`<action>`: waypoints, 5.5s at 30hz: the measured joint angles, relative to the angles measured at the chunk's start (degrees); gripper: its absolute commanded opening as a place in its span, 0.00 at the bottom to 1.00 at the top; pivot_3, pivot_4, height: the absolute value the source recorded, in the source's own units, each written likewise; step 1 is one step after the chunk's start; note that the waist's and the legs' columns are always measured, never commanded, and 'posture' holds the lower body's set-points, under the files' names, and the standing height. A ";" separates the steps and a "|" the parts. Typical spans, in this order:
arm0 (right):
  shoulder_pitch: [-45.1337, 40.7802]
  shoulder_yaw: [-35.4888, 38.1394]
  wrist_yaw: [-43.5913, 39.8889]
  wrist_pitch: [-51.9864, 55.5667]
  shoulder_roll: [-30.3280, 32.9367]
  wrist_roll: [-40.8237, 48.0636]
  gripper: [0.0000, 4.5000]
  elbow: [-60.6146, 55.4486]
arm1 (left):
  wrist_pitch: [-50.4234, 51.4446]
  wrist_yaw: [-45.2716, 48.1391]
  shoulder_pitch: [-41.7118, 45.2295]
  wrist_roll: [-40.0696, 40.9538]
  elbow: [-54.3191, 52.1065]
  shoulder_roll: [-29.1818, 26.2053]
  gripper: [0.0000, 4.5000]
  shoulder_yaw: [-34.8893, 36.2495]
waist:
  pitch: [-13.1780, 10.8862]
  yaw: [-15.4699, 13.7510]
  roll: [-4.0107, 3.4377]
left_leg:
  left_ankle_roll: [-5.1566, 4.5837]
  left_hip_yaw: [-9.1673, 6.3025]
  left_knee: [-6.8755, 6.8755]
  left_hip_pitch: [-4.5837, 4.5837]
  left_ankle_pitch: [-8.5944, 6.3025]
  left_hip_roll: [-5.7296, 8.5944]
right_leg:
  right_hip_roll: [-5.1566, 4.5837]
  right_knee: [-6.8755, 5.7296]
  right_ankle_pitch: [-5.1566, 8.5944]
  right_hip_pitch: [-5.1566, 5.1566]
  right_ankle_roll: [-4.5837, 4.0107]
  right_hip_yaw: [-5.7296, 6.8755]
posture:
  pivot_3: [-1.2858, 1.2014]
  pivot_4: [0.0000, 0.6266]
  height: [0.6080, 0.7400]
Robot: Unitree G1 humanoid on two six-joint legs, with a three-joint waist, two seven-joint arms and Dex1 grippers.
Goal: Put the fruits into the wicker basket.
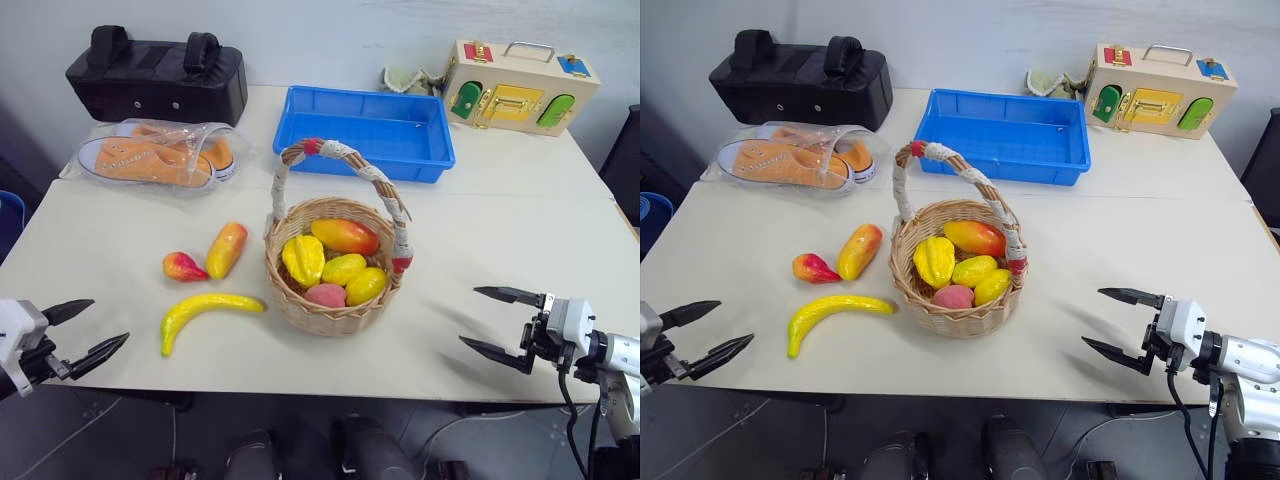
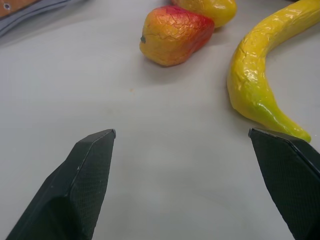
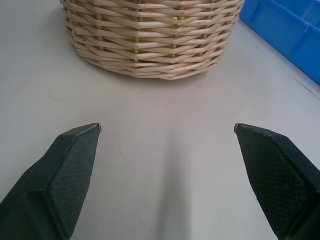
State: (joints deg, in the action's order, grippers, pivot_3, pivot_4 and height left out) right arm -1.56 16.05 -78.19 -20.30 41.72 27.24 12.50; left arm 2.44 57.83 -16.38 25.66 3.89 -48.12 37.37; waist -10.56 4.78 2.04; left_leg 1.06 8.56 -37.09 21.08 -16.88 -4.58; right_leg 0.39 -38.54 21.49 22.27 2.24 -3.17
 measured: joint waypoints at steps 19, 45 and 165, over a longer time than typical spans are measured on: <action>8.83 0.60 7.46 13.60 -5.58 19.51 0.99 -36.53 | 15.87 15.07 23.49 5.01 6.62 -15.21 1.00 -11.31 | 0.01 -0.39 0.01 | 0.13 -0.10 -0.05 0.02 0.09 0.03 | 0.01 -0.21 0.00 0.03 -0.01 0.09 | 0.52 0.24 1.00; 9.32 -0.87 12.92 19.09 -5.98 16.75 1.00 -39.94 | -21.41 16.37 59.76 -23.10 52.81 -1.17 0.54 -38.99 | 0.08 -0.67 0.15 | 0.18 0.01 -0.39 0.13 0.13 -0.03 | 0.07 -0.65 0.00 0.27 0.01 0.03 | 0.52 0.24 1.00; 16.66 5.90 18.74 15.20 -8.79 10.08 1.00 -39.17 | 21.94 6.81 64.96 -9.76 -1.60 11.33 0.76 -46.94 | 0.17 -1.65 0.49 | 0.39 -0.14 -0.42 -0.01 0.28 0.02 | 0.17 -0.94 0.15 0.21 -0.04 -0.15 | 0.52 0.24 1.00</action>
State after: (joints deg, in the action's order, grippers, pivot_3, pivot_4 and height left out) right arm 15.10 21.96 -59.46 -5.10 32.93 37.32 -26.67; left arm 24.38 64.64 48.59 15.90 2.29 -36.79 -9.57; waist -10.40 3.14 2.53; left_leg 1.45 8.42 -37.50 21.07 -16.60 -4.56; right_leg 0.56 -39.47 21.65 22.48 2.21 -3.32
